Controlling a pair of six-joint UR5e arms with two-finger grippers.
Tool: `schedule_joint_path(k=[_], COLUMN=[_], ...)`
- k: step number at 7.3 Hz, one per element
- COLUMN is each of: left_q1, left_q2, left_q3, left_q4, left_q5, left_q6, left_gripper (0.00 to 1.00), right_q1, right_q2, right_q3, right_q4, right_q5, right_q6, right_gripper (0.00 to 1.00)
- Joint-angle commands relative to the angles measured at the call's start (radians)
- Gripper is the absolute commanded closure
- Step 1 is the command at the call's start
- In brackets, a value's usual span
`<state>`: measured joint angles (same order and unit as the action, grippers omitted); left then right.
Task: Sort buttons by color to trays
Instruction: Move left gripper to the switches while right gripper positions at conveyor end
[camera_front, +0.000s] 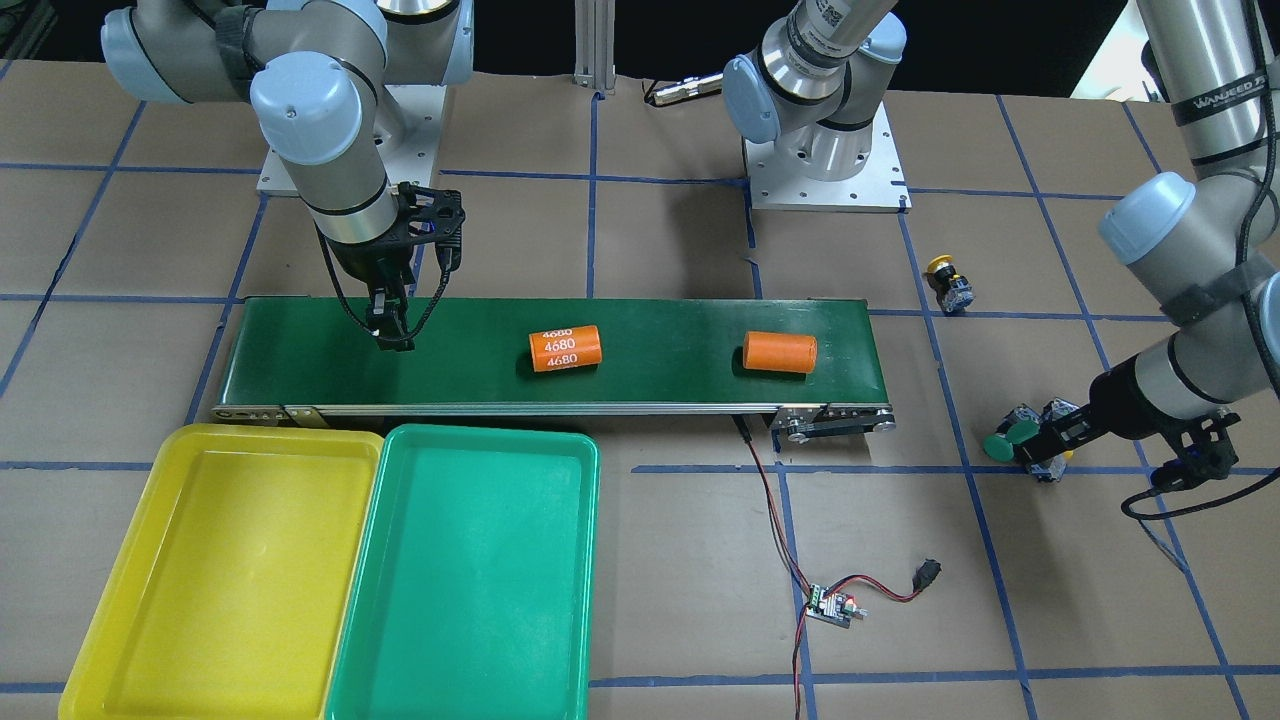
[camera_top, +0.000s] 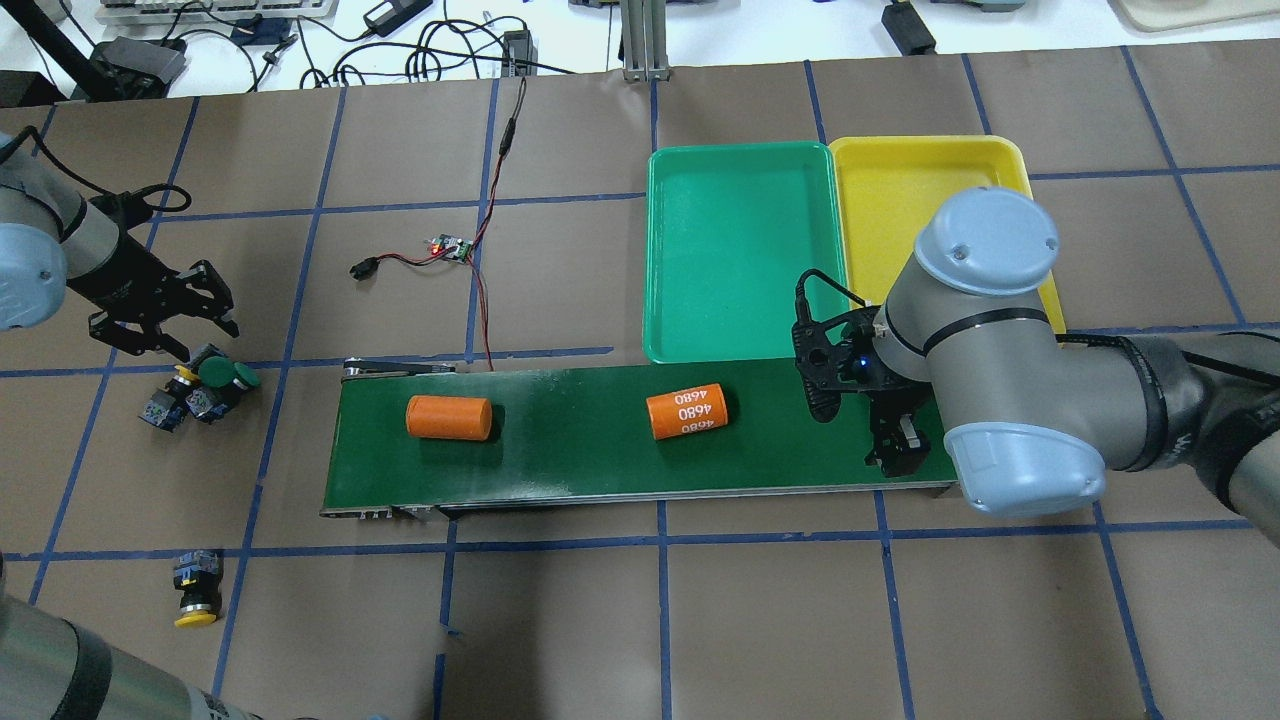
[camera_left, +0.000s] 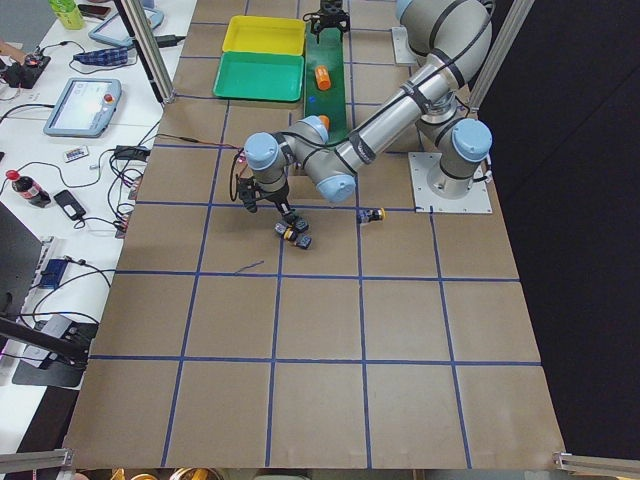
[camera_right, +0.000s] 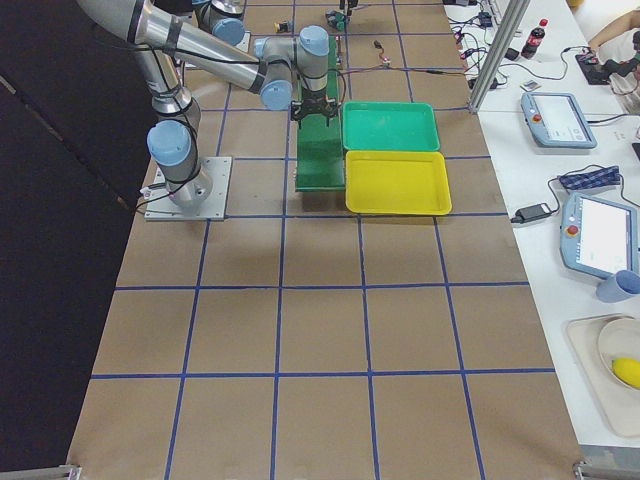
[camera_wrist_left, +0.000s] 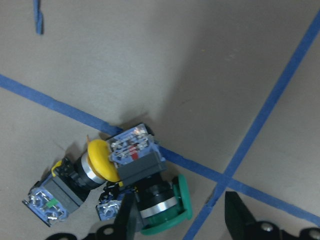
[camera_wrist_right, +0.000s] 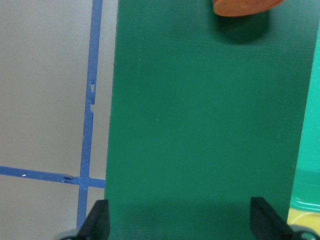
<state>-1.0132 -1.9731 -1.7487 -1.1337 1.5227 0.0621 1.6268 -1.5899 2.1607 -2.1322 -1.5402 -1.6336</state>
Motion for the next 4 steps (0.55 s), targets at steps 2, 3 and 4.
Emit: schedule_joint_path(k=[2,3,4], left_q1=[0.013,0.013,0.013], left_q2=[-0.021,-0.023,-0.023], left_q3=[-0.002,-0.003,-0.005], left_q4=[-0.001,-0.007,-0.012], left_q5=[0.005,0.007,0.008], left_q6=[-0.067,-0.07,-0.074], left_gripper=[0.32,0.32,0.32], right_q1=[0.002,0.002,0.005], right_q2=[0.007,0.008,0.008], right_q3=[0.002,0.005,0.005], right_q4=[-0.017,-0.031,-0.031], right_q5=[0.002,-0.015,-0.015], right_q6=[0.0,0.0,0.0], right_gripper=[0.0,0.0,0.0])
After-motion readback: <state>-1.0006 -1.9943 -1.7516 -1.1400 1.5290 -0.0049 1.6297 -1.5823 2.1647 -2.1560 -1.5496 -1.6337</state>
